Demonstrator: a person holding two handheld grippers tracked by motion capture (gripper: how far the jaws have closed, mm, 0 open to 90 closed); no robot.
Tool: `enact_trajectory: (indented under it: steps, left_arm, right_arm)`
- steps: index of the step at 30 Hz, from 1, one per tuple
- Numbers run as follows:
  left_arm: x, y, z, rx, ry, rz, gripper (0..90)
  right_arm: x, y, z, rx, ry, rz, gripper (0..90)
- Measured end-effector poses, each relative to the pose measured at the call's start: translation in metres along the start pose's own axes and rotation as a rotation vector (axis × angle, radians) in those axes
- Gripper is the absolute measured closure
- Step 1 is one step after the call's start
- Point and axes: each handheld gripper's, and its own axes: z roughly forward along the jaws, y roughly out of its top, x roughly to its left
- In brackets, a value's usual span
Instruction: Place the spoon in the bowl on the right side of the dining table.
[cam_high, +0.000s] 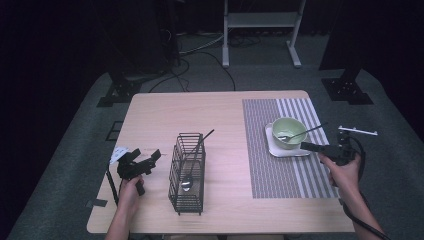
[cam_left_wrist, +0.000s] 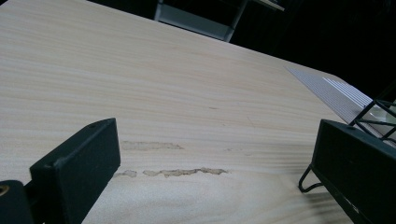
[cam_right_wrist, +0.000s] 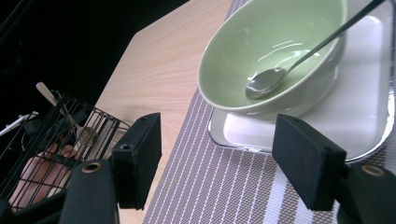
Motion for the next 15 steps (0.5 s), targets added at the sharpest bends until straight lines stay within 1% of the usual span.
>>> enact_trajectory:
  steps: [7, 15]
  left_arm:
    - [0.0, 0.0, 0.0, 0.002, 0.0, 0.002, 0.1]
    - [0.0, 0.0, 0.0, 0.0, 0.0, -0.001, 0.1]
  right_arm:
    - [0.006, -0.005, 0.004, 0.012, 0.016, -0.017, 30.7]
    - [0.006, -0.011, 0.007, 0.024, 0.025, -0.011, 30.3]
